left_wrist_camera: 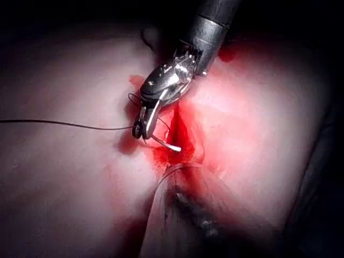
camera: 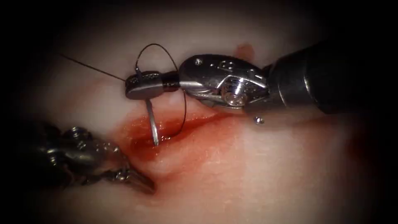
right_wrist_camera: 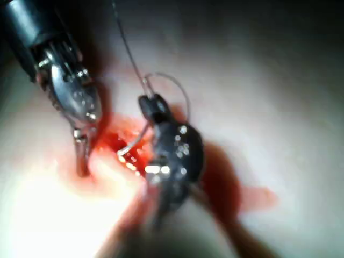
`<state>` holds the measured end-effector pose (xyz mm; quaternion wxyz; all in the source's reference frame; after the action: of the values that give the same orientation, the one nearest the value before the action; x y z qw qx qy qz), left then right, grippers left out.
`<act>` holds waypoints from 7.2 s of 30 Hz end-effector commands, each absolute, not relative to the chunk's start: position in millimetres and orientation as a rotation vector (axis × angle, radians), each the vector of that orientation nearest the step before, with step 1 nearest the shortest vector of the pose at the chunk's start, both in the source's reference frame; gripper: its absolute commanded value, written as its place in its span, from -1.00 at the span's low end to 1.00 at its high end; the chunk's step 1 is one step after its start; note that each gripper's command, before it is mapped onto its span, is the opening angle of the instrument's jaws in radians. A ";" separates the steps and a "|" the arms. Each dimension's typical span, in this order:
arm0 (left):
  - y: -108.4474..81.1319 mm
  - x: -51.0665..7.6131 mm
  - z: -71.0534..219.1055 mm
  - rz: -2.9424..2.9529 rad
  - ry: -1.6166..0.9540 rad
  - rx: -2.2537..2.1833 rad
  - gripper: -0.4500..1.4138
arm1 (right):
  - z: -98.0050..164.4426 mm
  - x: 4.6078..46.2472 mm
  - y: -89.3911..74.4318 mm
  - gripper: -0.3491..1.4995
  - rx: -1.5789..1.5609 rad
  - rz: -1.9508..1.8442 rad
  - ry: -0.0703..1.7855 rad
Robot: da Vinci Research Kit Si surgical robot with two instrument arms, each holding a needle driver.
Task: Wound Closure
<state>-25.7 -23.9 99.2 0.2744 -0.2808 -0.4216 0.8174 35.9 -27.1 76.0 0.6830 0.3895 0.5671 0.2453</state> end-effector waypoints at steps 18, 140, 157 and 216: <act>-24.1 -25.7 99.8 2.206 -1.139 -0.749 -0.60 | 75.3 35.5 -29.2 -1.00 1.021 0.729 1.149; -25.8 -32.5 88.2 1.964 -0.844 -1.410 -1.00 | 73.8 27.7 -34.3 0.58 0.956 0.474 1.053; -25.9 -30.8 83.0 1.905 -0.956 -1.401 -1.00 | 73.8 27.8 -34.7 0.58 0.960 0.474 1.050; -20.5 -24.1 75.9 2.521 0.106 -1.674 -1.00 | 74.8 32.5 -35.0 -1.00 0.706 0.299 1.051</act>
<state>-23.4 -20.3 75.4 0.0563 -0.5522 0.0355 0.8310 32.1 -34.5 74.5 0.7962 0.3282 0.4890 0.1388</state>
